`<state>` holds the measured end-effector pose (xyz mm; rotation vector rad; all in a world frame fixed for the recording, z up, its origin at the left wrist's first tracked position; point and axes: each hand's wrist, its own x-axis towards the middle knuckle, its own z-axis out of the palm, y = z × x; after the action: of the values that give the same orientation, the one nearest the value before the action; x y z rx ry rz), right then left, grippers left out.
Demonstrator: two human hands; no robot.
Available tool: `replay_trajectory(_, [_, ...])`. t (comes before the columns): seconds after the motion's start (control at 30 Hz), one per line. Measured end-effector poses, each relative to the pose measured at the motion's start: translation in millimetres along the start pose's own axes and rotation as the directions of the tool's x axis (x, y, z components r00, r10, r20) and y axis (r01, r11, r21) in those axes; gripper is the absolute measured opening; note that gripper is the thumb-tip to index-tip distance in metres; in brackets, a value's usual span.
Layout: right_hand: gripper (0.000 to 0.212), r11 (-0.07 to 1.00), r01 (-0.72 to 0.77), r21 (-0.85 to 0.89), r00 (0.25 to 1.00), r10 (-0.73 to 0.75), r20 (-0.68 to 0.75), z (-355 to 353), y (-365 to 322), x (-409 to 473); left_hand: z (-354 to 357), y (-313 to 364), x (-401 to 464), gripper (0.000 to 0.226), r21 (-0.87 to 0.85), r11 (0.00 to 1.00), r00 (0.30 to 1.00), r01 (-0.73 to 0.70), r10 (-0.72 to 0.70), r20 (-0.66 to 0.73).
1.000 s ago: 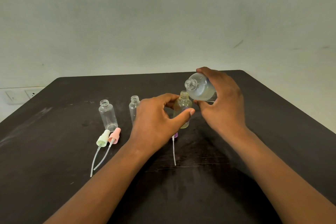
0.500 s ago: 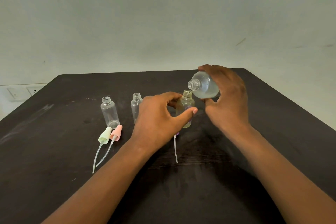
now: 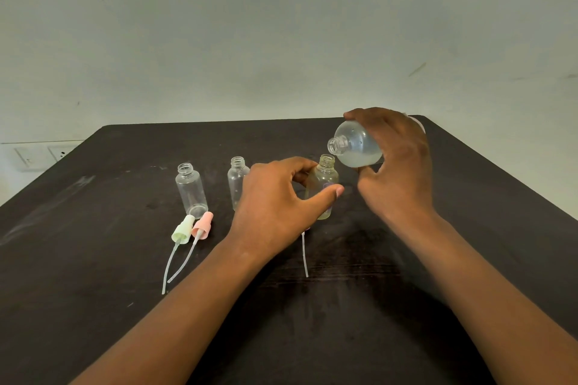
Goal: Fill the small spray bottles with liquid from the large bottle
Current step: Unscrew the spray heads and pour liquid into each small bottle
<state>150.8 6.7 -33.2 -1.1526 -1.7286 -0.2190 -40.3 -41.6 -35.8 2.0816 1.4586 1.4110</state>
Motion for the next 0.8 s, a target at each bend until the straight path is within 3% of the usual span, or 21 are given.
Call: replay_trajectory(0.8, [0.082, 0.999, -0.028, -0.035, 0.999, 0.029, 0.016, -5.9, -7.0, 2.2, 0.9, -0.6, -1.3, 0.035, -0.016, 1.0, 1.0, 0.002, -0.002, 0.018])
